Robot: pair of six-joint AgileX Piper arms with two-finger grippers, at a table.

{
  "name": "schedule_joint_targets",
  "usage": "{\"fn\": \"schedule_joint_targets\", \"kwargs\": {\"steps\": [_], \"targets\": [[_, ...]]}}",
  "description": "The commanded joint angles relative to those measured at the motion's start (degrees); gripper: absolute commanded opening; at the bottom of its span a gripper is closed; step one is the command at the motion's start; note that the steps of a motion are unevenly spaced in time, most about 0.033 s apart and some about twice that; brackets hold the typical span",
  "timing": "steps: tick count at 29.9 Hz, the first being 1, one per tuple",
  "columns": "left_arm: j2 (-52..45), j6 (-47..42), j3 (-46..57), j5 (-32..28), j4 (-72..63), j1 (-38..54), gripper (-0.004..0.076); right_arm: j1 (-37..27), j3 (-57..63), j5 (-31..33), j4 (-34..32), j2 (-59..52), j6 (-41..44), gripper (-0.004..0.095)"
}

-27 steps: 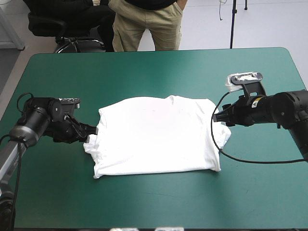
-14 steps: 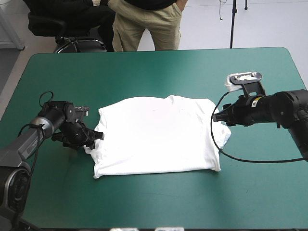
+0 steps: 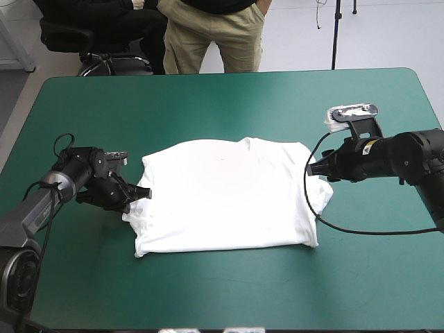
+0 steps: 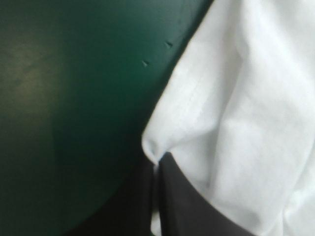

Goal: Fold the cloth

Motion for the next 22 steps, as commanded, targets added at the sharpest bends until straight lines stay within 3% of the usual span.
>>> {"fn": "schedule_joint_targets", "kwargs": {"steps": [1, 9, 22], "targets": [[-5.7, -1.1, -1.2, -2.2, 0.1, 0.0, -0.0018, -0.4, -2.0, -1.6, 0.1, -1.2, -0.2, 0.0439], [-10.5, 1.7, -1.6, -3.0, -7.9, -1.4, -0.0018, -0.4, -2.0, -1.2, 0.1, -1.2, -0.2, 0.0438], [-4.9, 0.2, -1.7, -10.5, -8.9, -19.6, -0.0018, -0.4, -2.0, -0.3, 0.1, -1.2, 0.0, 0.0427]]}}
